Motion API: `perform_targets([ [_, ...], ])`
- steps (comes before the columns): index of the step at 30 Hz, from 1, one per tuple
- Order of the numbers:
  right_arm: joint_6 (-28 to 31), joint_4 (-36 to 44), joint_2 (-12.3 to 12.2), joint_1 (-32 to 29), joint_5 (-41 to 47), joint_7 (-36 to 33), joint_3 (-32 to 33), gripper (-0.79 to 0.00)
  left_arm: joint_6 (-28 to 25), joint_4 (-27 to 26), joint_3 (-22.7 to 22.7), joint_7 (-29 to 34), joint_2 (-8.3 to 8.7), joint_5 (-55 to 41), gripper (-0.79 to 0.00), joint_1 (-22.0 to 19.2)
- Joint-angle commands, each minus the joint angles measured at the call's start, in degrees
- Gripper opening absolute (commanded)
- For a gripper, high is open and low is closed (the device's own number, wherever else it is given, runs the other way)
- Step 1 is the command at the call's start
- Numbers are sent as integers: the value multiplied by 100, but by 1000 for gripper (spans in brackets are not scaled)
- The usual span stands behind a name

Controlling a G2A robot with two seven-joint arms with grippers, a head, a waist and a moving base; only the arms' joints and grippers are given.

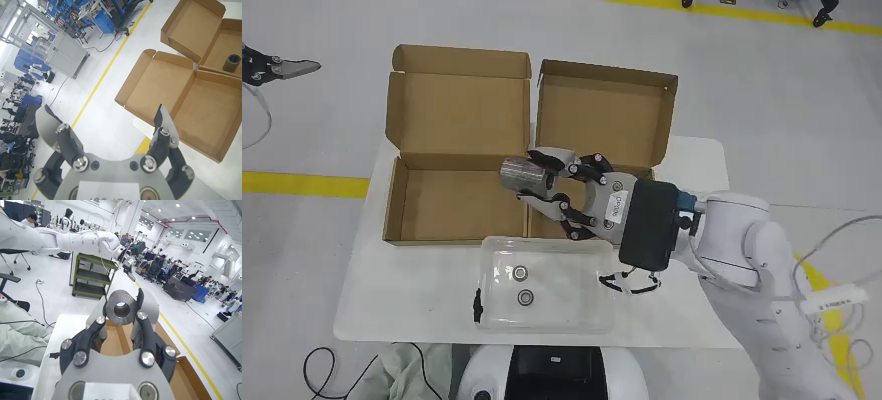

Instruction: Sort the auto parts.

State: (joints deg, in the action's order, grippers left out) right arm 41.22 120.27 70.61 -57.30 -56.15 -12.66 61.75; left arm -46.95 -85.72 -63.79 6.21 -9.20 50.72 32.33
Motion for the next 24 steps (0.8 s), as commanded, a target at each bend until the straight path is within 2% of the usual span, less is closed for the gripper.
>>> perform_targets([
  [1, -11, 49, -11, -76, -51, -24, 13, -785, 0, 0, 0, 0, 0, 0, 0, 0],
  [17, -320, -470, -90, -739, -644, -383, -25, -785, 0, 0, 0, 0, 0, 0, 0, 0],
  [24, -864, -733, -120, -1034, -1021, -1075, -82, -785, 0, 0, 0, 0, 0, 0, 0, 0],
])
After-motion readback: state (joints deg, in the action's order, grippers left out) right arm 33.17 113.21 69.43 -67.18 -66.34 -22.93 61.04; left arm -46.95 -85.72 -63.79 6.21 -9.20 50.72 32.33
